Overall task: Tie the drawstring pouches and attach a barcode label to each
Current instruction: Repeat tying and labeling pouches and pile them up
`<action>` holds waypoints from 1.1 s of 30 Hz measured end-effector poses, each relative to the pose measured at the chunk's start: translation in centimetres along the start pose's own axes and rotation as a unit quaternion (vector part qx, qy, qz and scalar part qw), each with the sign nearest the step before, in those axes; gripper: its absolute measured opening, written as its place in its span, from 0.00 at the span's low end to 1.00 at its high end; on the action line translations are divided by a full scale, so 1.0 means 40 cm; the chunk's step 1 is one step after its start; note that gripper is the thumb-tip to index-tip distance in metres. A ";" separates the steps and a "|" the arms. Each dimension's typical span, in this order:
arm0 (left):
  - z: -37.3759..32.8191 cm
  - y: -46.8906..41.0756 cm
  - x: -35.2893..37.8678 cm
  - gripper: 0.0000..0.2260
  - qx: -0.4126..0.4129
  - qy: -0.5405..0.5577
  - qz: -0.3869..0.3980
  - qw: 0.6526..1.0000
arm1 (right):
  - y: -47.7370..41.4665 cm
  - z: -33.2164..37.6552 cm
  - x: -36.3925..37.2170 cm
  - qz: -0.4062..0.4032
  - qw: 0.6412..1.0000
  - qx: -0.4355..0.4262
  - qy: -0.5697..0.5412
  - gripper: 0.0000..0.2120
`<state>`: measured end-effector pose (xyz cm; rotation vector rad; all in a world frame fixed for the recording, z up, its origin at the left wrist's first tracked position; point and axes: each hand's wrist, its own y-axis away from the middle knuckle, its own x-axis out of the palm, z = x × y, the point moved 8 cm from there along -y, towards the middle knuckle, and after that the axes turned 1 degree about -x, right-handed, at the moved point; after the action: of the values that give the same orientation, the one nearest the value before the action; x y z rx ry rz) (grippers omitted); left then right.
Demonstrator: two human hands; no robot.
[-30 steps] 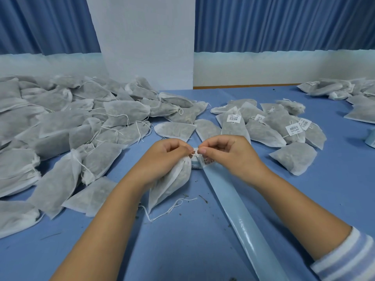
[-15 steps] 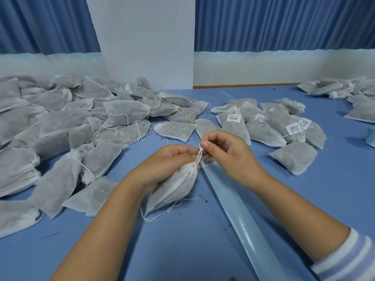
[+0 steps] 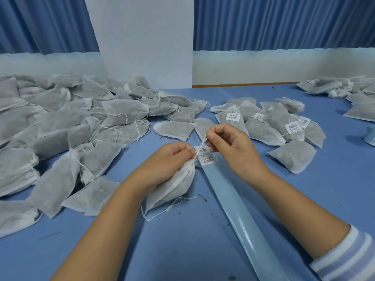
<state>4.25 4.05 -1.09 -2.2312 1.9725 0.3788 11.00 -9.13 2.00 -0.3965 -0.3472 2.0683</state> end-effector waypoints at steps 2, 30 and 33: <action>0.000 -0.008 -0.011 0.14 0.016 -0.037 -0.030 0.999 | 0.000 -0.012 0.002 -0.003 1.000 0.024 -0.013 0.06; 0.016 -0.021 -0.012 0.18 0.015 -0.157 -0.006 0.987 | 0.006 -0.028 0.005 -0.022 0.994 0.094 -0.052 0.06; 0.046 -0.015 -0.006 0.21 -0.062 -0.137 0.057 0.987 | 0.000 -0.025 -0.004 -0.035 0.992 0.092 -0.078 0.06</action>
<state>4.64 4.86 -2.83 -2.0073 1.9800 0.7986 11.48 -9.18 1.12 -0.1099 -0.2555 2.0472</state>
